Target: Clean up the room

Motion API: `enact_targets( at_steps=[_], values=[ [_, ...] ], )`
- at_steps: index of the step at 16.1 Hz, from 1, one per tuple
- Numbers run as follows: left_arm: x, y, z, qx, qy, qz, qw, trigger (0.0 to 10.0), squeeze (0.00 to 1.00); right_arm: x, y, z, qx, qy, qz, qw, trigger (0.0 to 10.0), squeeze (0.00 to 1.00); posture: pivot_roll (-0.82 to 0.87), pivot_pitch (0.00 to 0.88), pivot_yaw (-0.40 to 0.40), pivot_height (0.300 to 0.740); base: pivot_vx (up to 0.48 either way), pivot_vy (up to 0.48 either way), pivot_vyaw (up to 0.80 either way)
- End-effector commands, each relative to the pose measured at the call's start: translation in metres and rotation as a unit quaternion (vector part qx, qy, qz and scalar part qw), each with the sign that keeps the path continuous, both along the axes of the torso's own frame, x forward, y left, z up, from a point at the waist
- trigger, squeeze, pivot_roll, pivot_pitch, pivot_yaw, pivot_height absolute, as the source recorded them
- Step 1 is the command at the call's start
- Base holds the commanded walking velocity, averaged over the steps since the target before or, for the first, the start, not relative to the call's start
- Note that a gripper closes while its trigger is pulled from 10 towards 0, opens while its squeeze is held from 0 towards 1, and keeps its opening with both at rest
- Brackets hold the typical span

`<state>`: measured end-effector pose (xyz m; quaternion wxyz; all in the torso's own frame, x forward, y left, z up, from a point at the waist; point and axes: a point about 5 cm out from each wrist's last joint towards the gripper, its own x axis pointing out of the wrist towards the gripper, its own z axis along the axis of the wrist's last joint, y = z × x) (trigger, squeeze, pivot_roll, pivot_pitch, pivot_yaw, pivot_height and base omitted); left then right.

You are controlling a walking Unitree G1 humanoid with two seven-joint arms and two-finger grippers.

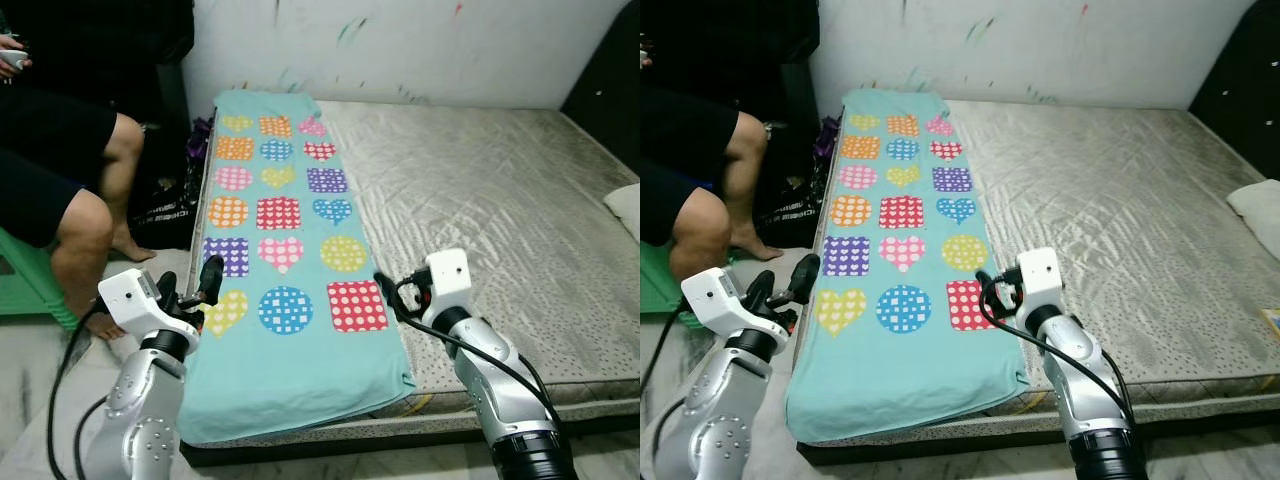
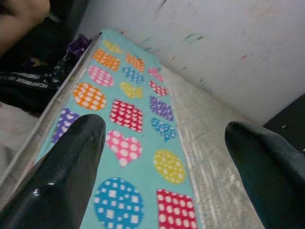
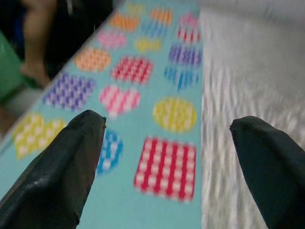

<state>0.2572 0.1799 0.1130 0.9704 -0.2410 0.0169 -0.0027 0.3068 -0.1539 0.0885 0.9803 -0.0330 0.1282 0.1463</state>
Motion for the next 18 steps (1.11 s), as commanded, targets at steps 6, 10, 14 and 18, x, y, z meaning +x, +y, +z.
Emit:
enact_targets(
  at_steps=[6,10,14,18],
  values=[
    [-0.006,-0.003,-0.008,0.012,0.025,-0.018,0.999,10.0,0.00,-0.004,-0.013,0.001,0.002,0.006,-0.043,0.999,10.0,0.00,-0.05,0.075,-0.054,0.740,0.000,0.000,0.00],
    [-0.007,-0.004,-0.004,0.014,0.019,-0.024,0.999,10.0,0.00,-0.007,-0.013,0.002,-0.006,0.010,-0.052,0.999,10.0,0.00,-0.04,0.080,-0.070,0.740,0.000,0.000,0.00],
    [-0.015,0.002,-0.012,0.024,0.037,-0.021,0.999,10.0,0.00,-0.010,-0.019,-0.001,-0.015,0.010,-0.072,0.997,10.0,0.00,-0.03,0.073,-0.048,0.740,0.000,0.000,0.00],
    [-0.009,0.001,-0.011,0.033,0.038,-0.035,0.998,10.0,0.00,-0.008,-0.017,0.000,-0.008,0.003,-0.076,0.997,10.0,0.00,-0.04,0.085,-0.052,0.740,0.000,0.000,0.00]
  ],
)
